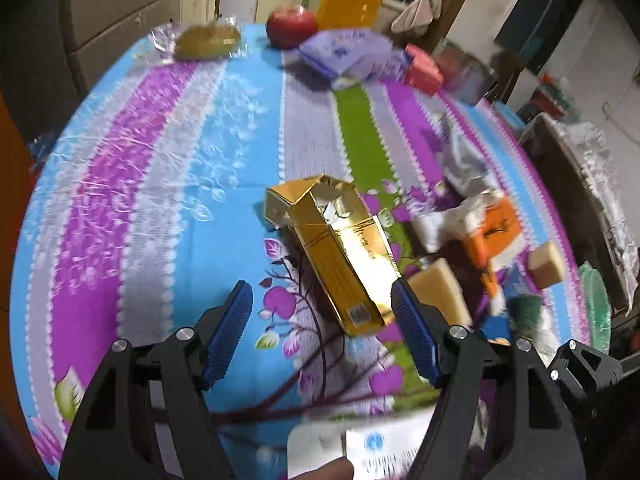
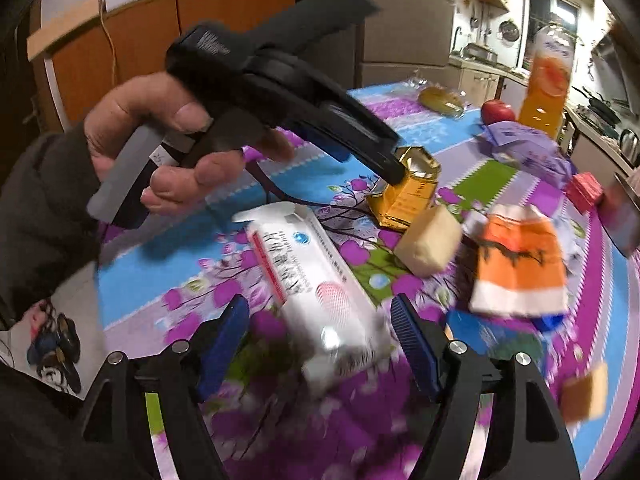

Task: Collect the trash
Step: 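Grasp the gold box with the left gripper while the right gripper grasps the white medicine box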

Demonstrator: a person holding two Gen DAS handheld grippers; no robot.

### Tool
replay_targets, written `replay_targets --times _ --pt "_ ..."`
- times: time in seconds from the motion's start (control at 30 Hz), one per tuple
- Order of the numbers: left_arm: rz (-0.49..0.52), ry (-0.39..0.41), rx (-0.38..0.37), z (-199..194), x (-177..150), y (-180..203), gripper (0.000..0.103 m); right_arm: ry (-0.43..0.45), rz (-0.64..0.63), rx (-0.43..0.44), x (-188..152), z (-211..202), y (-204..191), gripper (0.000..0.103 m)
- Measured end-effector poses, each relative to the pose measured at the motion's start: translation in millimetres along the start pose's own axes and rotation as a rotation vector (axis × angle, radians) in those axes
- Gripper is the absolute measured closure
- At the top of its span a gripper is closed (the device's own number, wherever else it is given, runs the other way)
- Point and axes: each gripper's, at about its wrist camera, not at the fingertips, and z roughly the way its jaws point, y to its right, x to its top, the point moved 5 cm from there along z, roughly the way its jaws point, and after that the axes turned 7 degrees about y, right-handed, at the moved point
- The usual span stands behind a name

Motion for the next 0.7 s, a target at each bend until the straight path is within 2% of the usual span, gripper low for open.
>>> replay_targets --times 0.1,0.27,0.3,0.33,0.43,0.6,0.7 --pt "-0.012 -0.01 0.0 9.5 1.0 -1.9 0.035 -0.023 -0.008 0.003 1.1 17.0 2.2 0.029" --pt "-0.034 0.002 0.006 14.1 5.7 -5.2 0.051 -0.029 -0.001 0.023 -0.2 29.4 3.4 0.029" --pt "-0.029 0.004 0.008 14.6 6.2 -3.9 0.053 -0.03 0.0 0.029 -2.6 31.2 3.1 0.032" --pt "-0.025 0.001 -0.004 15.2 6.3 -1.2 0.058 -0.033 0.0 0.031 -3.2 32.9 2.4 0.033" --pt "0.005 0.003 0.003 18.4 9.8 8.0 0.065 -0.032 -0.006 0.027 -3.8 34.7 2.3 0.035" --pt "0.013 0.016 0.007 18.6 9.6 12.5 0.069 -0.007 -0.007 0.005 -5.8 27.2 -0.6 0.049" --pt "0.019 0.024 0.013 16.0 7.8 15.2 0.072 0.023 0.01 -0.011 -8.7 15.2 -3.1 0.053"
